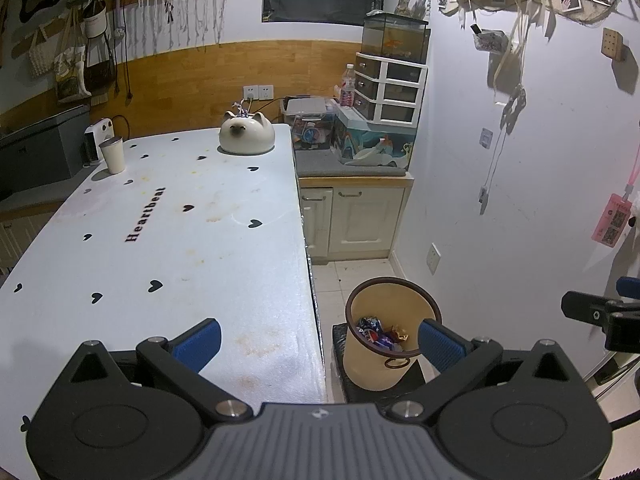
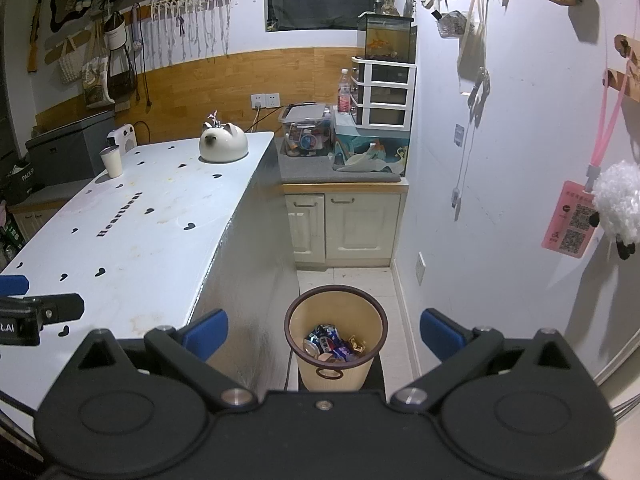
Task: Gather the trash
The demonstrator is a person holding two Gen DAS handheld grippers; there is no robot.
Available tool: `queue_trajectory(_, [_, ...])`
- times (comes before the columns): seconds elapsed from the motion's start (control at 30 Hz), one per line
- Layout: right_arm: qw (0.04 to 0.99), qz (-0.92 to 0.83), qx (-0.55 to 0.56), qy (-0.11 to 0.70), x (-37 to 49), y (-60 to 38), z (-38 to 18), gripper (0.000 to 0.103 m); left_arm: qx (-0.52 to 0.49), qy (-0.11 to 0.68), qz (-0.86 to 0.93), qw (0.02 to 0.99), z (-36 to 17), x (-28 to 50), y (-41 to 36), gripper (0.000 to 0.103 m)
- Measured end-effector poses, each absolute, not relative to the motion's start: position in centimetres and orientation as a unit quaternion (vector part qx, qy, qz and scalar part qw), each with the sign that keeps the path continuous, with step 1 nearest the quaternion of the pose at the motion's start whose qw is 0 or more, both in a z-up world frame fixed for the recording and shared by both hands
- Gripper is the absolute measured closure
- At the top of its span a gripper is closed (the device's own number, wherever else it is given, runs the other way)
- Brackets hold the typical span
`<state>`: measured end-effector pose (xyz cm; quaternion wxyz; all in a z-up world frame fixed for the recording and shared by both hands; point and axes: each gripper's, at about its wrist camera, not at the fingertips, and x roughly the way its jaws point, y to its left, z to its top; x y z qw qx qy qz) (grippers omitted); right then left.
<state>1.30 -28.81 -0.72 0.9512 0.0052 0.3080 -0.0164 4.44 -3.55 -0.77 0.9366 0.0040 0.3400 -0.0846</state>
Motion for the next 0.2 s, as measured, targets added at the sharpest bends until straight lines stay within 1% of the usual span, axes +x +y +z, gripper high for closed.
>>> queue_trajectory(0.2, [0.951, -0.016, 0.005, 0.308, 1.26, -28.75, -0.71, 0.000, 0.004, 0.342, -0.084, 0.936, -0.96, 4.80, -3.02, 0.000])
